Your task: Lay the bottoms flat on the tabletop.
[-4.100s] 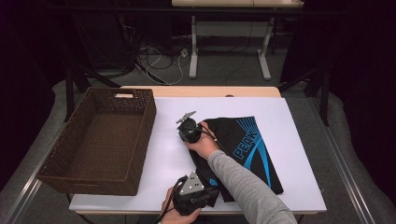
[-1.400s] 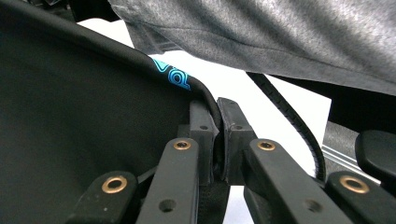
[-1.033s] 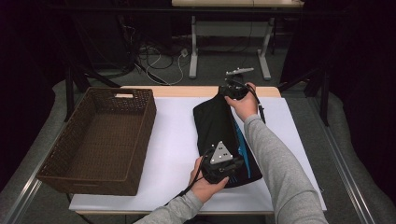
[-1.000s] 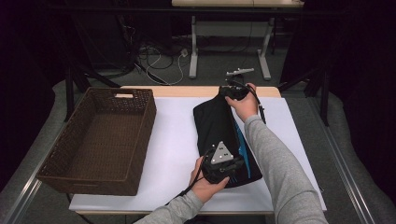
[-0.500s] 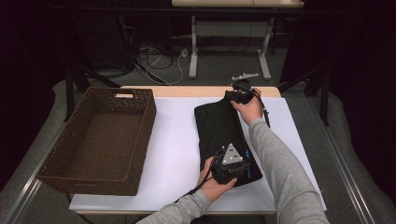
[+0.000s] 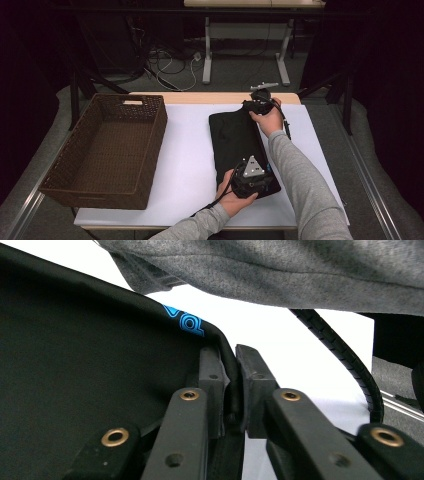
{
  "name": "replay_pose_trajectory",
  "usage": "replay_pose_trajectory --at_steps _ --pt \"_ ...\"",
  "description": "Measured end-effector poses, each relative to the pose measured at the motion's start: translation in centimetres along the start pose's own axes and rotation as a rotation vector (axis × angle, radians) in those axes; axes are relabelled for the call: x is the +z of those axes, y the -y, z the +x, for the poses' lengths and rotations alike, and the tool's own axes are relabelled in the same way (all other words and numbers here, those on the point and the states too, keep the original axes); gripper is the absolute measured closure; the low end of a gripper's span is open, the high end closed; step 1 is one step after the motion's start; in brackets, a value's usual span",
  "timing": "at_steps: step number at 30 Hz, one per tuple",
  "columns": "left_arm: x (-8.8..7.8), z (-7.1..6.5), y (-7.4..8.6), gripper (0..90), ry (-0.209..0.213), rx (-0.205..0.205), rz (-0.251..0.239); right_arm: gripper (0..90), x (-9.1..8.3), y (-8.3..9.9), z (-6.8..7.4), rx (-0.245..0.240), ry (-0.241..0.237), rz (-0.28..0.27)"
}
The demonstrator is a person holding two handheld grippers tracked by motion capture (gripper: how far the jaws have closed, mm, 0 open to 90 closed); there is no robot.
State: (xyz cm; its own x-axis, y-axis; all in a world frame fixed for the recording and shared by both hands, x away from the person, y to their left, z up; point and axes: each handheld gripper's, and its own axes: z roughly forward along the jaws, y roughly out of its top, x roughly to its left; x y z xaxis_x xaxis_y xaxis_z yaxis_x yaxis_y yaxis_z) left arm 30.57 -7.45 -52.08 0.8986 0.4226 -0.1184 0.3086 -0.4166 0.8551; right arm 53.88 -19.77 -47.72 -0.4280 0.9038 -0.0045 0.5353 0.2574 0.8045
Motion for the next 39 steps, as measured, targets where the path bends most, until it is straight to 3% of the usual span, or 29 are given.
replay_pose_trajectory --at_steps 6,14,22,29,39 --pt "0.1 -0.3 0.2 74.6 0.015 0.009 0.016 82.4 0.4 0.3 -0.1 -0.001 0.011 0.012" --pt "-1.6 -0.4 0.5 55.5 0.02 -0.031 -0.033 79.4 1.0 0.7 -0.2 -0.025 0.051 0.028" --pt "-4.1 0.2 1.0 46.3 -0.025 -0.042 -0.07 60.9 0.8 0.8 -0.2 -0.058 0.128 0.027" --pt "-5.8 1.2 1.7 40.4 -0.056 -0.057 -0.091 57.0 0.0 1.4 -0.3 -0.044 0.095 0.021" --pt "-7.5 3.2 3.0 34.9 -0.115 -0.111 -0.087 53.0 -2.3 2.6 0.5 -0.053 0.043 0.003"
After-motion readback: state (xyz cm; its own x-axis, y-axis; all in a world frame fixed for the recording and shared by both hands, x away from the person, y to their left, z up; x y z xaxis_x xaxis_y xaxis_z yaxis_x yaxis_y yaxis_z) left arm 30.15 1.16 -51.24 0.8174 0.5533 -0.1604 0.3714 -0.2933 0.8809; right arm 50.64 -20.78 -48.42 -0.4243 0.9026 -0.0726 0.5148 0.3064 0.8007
